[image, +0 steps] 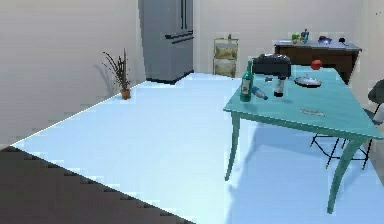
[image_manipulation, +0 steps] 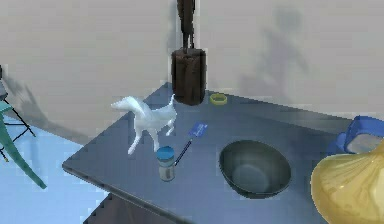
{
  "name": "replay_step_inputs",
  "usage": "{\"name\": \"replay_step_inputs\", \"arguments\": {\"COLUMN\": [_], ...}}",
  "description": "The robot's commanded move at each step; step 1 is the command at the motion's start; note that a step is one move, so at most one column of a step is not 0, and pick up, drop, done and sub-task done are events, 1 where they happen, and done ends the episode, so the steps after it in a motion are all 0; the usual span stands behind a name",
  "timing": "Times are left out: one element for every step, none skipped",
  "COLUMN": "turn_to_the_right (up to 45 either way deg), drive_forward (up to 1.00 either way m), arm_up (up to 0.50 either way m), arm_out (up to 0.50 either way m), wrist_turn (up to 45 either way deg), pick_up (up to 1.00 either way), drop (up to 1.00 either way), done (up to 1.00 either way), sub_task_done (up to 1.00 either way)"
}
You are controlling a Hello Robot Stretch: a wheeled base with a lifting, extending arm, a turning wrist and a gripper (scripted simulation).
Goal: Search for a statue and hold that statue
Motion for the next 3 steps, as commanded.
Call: {"name": "replay_step_inputs", "arguments": {"turn_to_the_right": [0.0,0.0,0.0], "drive_forward": [0.00,0.00,0.00], "arm_up": [0.50,0.38,0.00], "arm_out": [0.00,0.00,0.26], "wrist_turn": [0.0,0.0,0.0], "pick_up": [0.00,0.00,0.00], "drop": [0.00,0.00,0.00], "done": [0.00,0.00,0.00], "sub_task_done": [0.00,0.00,0.00]}}
